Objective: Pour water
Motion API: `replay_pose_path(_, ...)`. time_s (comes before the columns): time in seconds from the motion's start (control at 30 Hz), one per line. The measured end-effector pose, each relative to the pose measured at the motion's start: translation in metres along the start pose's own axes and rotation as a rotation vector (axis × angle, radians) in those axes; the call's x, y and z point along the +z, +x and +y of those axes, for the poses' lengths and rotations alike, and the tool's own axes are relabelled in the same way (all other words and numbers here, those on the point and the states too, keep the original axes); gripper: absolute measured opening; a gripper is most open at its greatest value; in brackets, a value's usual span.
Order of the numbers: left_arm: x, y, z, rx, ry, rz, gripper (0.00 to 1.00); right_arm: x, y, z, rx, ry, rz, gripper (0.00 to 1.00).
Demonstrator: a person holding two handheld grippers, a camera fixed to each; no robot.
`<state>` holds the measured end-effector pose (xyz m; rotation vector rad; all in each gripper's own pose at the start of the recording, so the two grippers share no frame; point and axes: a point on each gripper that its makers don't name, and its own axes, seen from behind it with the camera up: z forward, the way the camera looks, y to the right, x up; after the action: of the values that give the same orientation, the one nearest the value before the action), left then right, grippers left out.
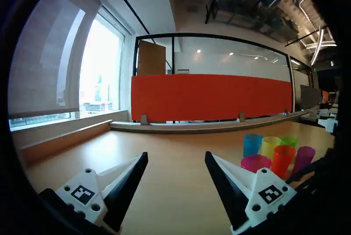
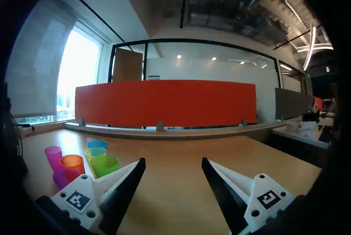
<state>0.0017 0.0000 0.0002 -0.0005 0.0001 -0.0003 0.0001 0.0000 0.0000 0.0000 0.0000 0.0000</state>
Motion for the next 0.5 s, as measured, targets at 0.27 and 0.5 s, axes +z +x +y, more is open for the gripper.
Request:
replay_pose_path(0.27,-0.0018,-0.0001,-0.0002,0.000,-0.003,0.002,0.96,0.0000,0.0019,-0.0010,-0.001,0.002,-0.002,1.00)
replay_pose_path(0.5,-0.0040,0.0081,-0.0021,0.008,-0.006,-0.006,0.96,0.0015,0.0077,0.0076,0.009,-0.012,-0.017,1.00)
